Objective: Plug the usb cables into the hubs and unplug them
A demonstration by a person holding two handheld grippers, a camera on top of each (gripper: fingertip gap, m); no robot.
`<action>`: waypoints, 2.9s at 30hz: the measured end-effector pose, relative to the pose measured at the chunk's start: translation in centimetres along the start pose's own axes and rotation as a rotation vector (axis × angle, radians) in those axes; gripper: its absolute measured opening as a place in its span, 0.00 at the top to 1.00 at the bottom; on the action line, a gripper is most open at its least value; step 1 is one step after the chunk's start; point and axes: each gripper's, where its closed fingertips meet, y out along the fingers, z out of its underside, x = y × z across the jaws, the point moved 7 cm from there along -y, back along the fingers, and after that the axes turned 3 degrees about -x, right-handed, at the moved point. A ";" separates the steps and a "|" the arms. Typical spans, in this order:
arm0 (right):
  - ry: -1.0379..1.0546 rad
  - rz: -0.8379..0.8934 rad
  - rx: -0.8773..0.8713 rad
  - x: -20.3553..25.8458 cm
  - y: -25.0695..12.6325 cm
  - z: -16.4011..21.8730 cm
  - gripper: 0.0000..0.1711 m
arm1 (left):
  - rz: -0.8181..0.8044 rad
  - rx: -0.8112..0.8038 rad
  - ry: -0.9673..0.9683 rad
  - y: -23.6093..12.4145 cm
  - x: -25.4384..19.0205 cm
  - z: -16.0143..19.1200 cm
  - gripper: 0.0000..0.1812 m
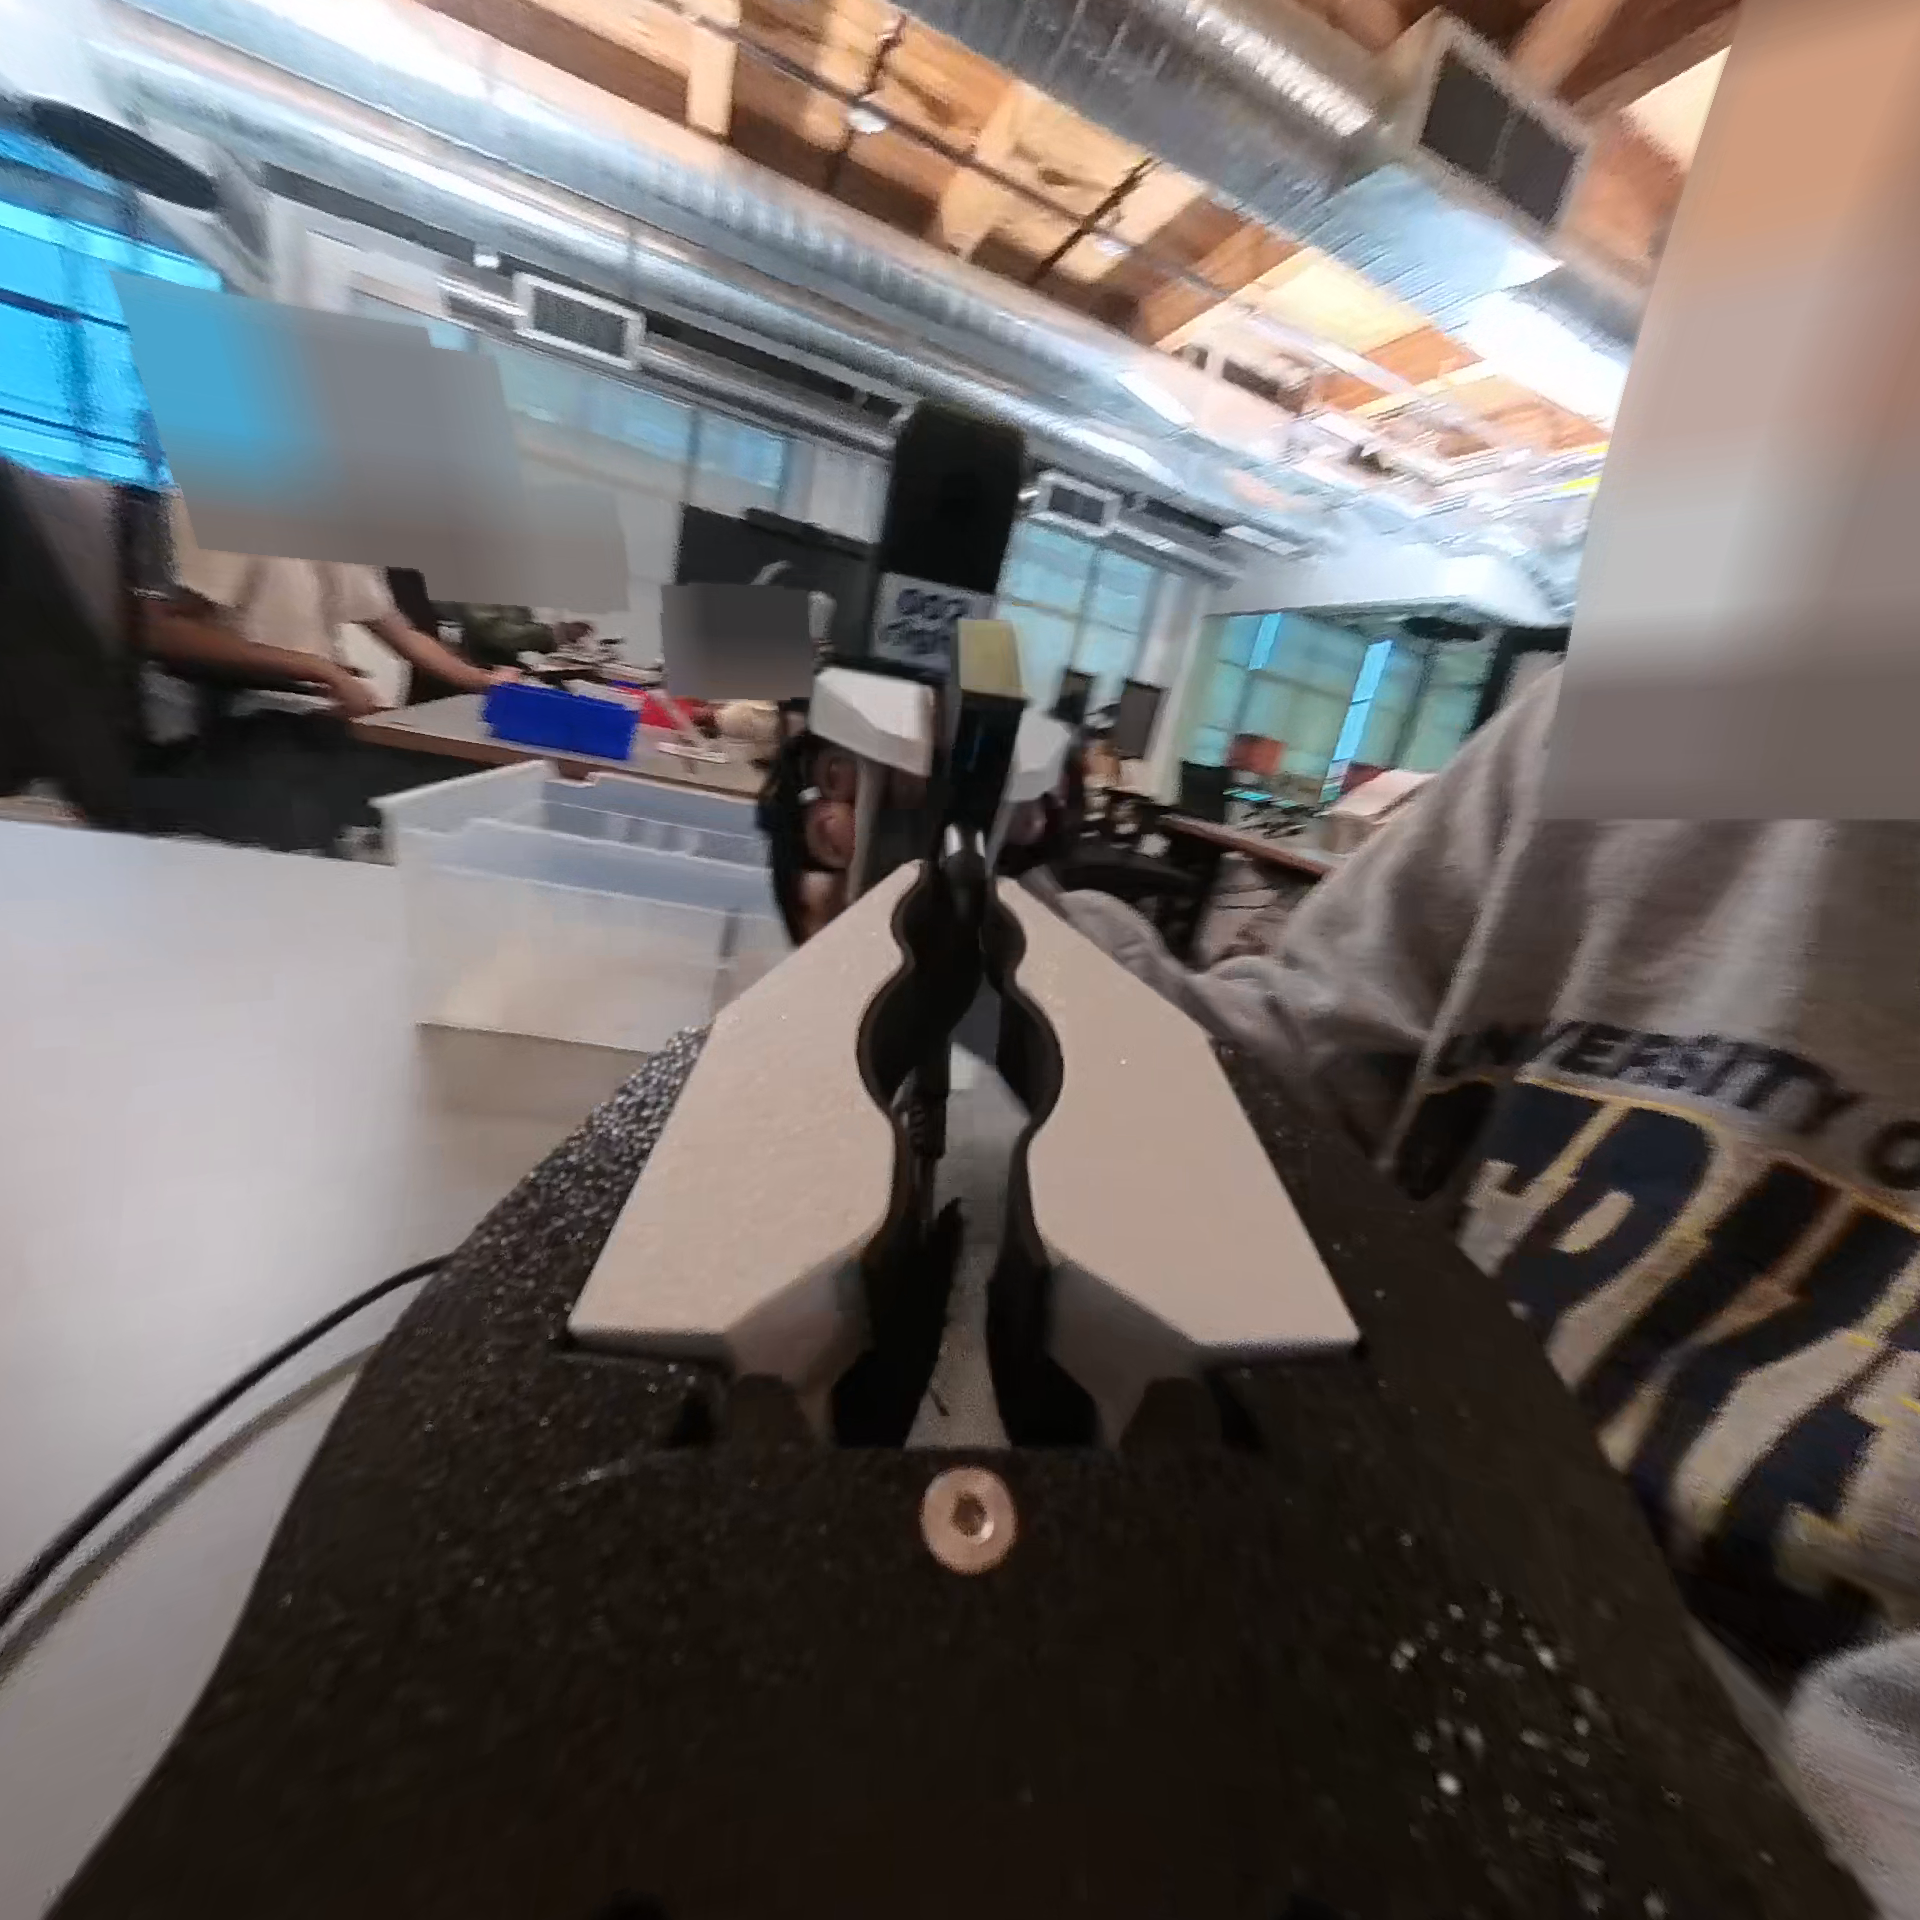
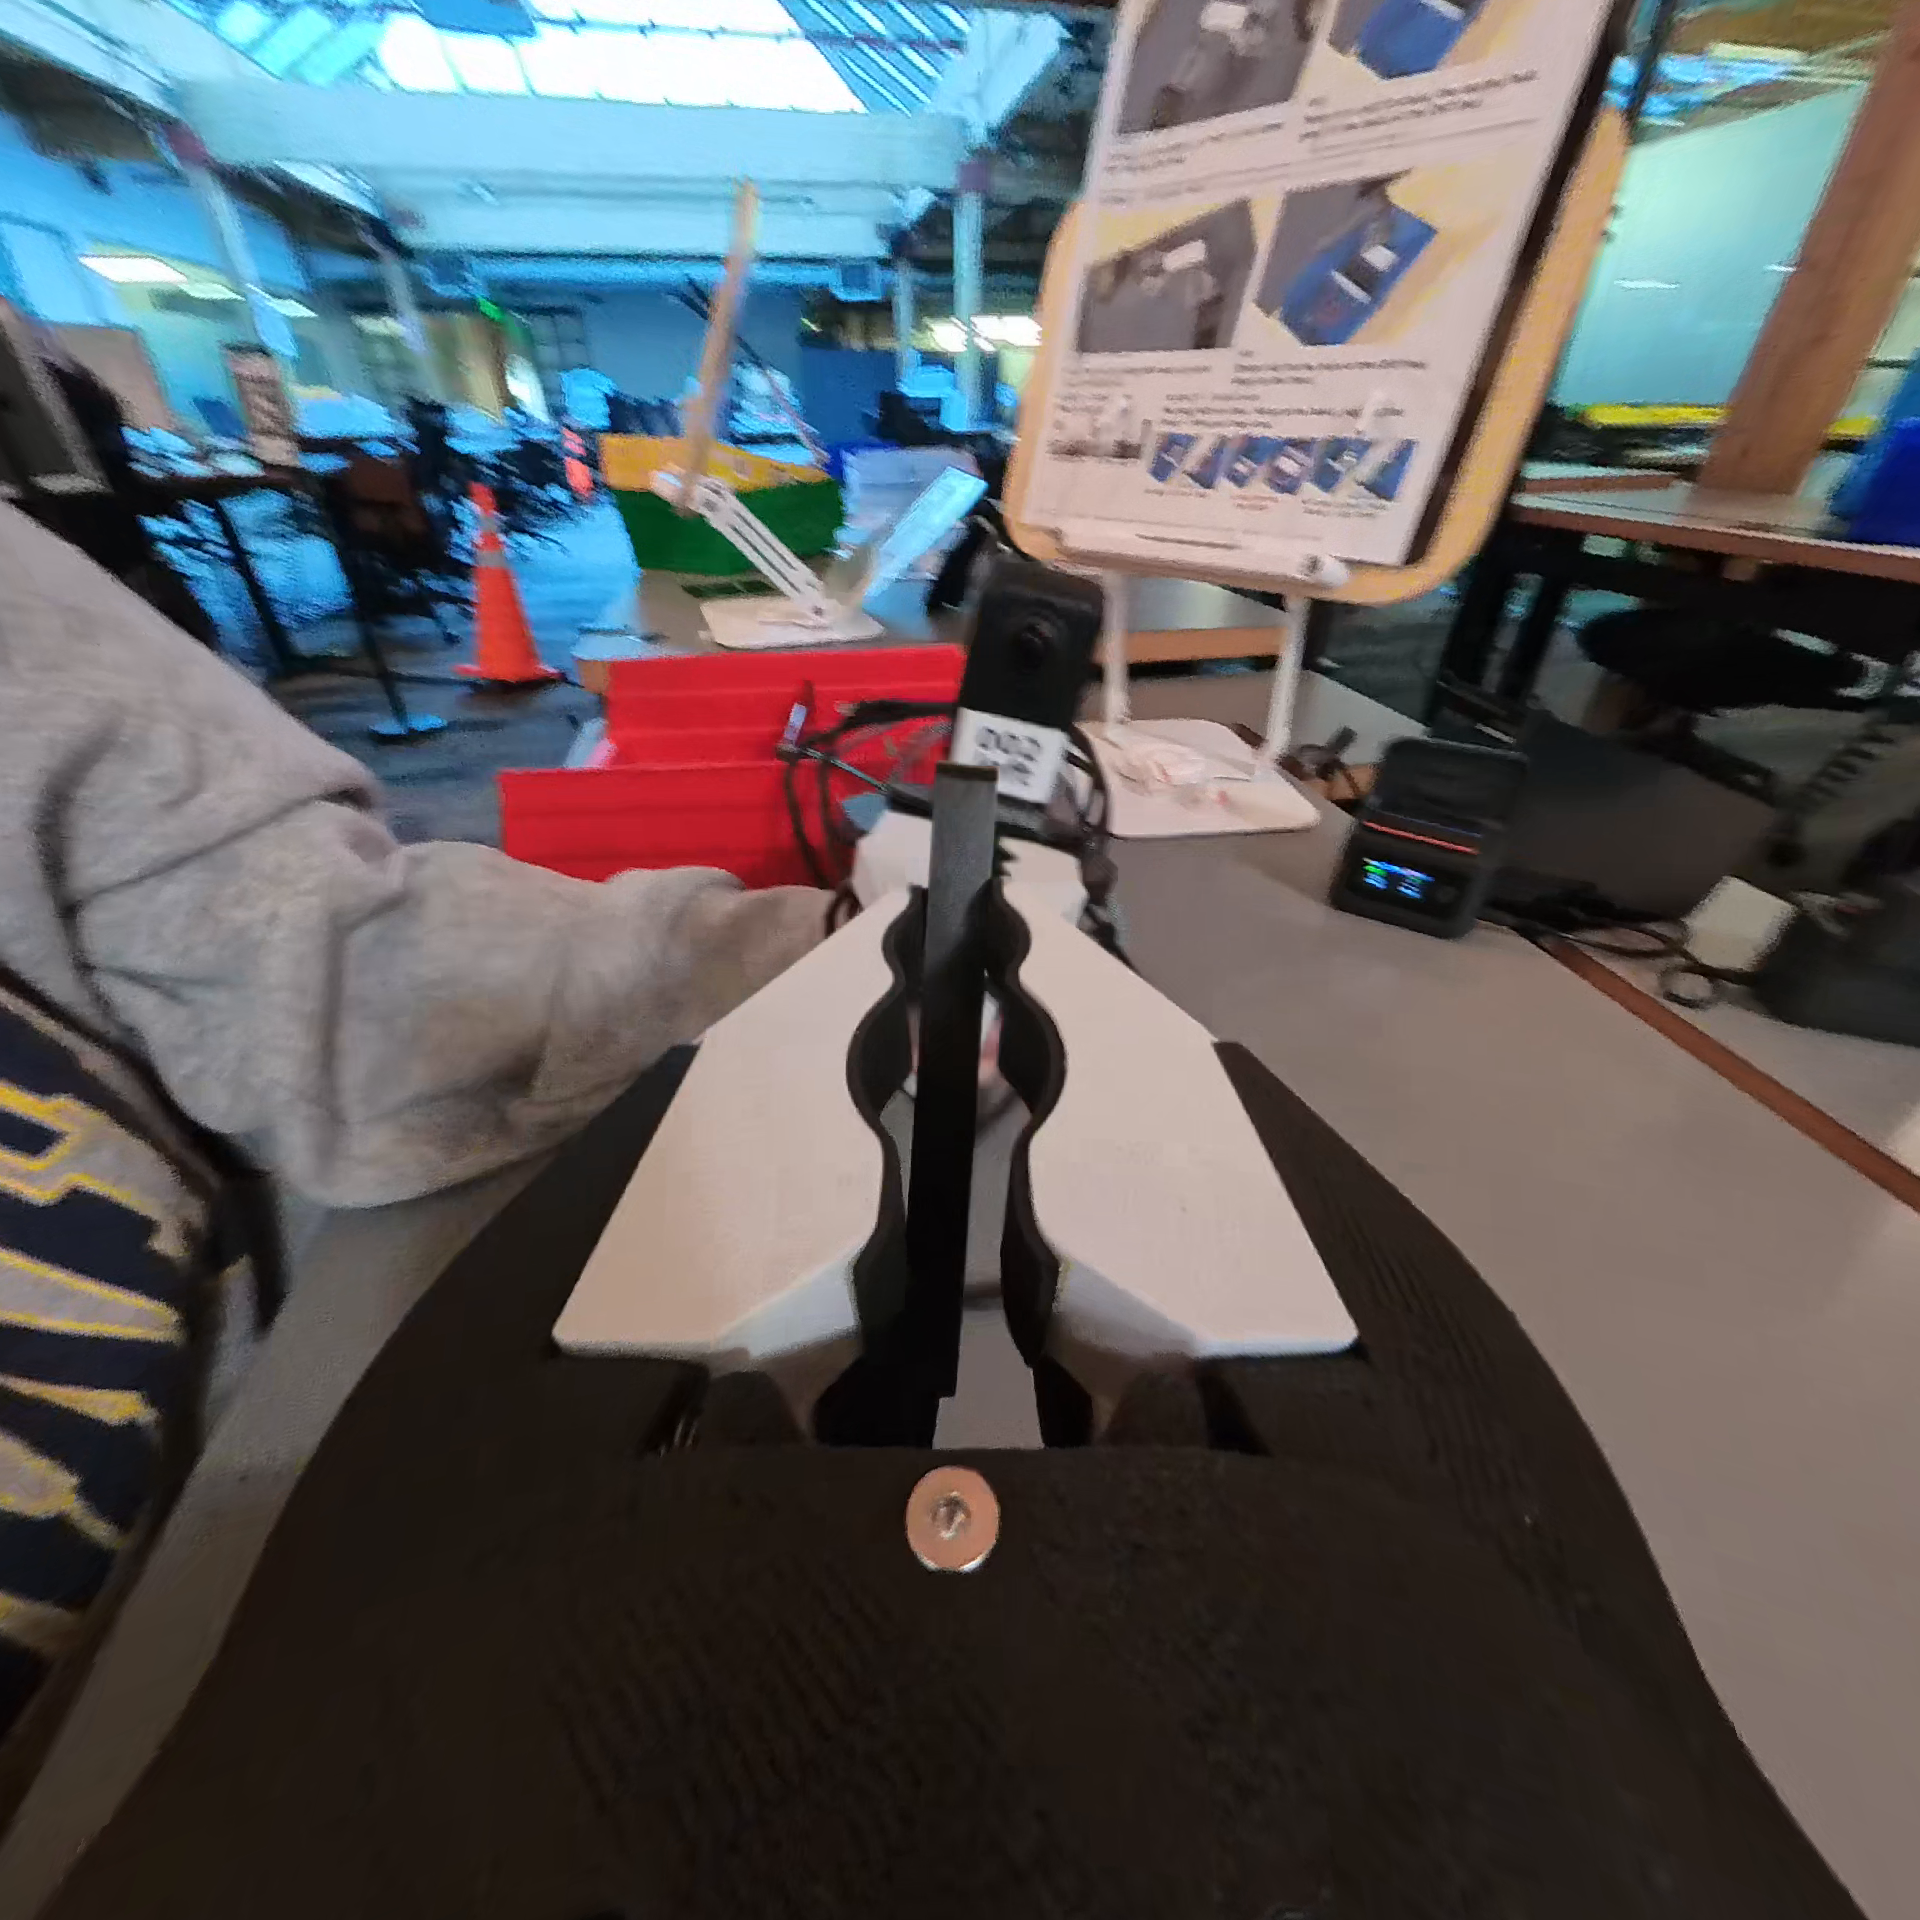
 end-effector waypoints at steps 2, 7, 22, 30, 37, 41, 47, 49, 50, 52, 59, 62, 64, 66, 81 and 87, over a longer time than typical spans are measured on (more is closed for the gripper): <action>-0.060 0.082 0.068 -0.1 -0.3 -0.1 0.95 | -0.083 0.035 0.081 0.1 0.2 -0.1 0.97; -0.106 0.032 0.118 2.3 -0.3 -1.4 0.95 | 0.109 0.018 -0.001 0.5 -1.4 -0.3 0.97; -0.254 -0.029 0.272 7.7 -0.5 -2.9 0.95 | 0.048 0.222 0.182 1.1 -7.1 -0.9 0.97; -0.113 0.441 0.146 6.8 -8.5 -5.5 0.95 | -0.231 -0.045 0.267 -4.2 -5.1 -4.6 0.97; -0.022 0.473 0.207 6.0 -6.9 -1.7 0.95 | -0.283 0.452 0.127 0.2 -1.9 3.4 0.97; -0.030 0.497 0.221 5.1 -6.9 -1.0 0.95 | -0.129 0.581 0.000 0.6 -3.3 4.9 0.95; 0.016 0.494 0.155 4.6 -7.5 -0.7 0.95 | -0.237 0.475 0.239 1.6 -3.1 3.6 0.68; 0.010 0.446 0.143 5.0 -7.1 -0.7 0.95 | -0.275 0.323 0.372 2.4 -3.5 2.4 0.63; 0.000 0.414 0.142 5.3 -6.8 -0.6 0.95 | -0.279 0.288 0.392 2.9 -3.8 2.3 0.63; -0.026 0.344 0.160 6.0 -5.9 -0.3 0.95 | -0.236 0.311 0.367 4.1 -4.4 2.7 0.63; -0.162 0.248 0.276 7.9 -3.7 0.5 0.95 | -0.159 0.499 0.388 5.8 -4.9 5.6 0.92; -0.166 0.242 0.264 8.0 -3.4 0.5 0.95 | -0.140 0.491 0.367 5.4 -4.9 5.5 0.93; -0.157 0.240 0.234 8.0 -3.4 0.4 0.95 | -0.155 0.510 0.346 5.2 -4.7 5.5 0.92; -0.144 0.226 0.210 8.0 -3.4 0.2 0.95 | -0.138 0.521 0.384 5.1 -4.9 5.5 0.95; -0.143 0.140 0.442 9.2 -3.2 1.9 0.95 | 0.009 0.461 0.372 4.7 -6.6 4.5 0.96; -0.216 0.106 0.562 10.3 -3.8 1.6 0.95 | 0.072 0.474 0.335 5.1 -7.4 4.8 0.96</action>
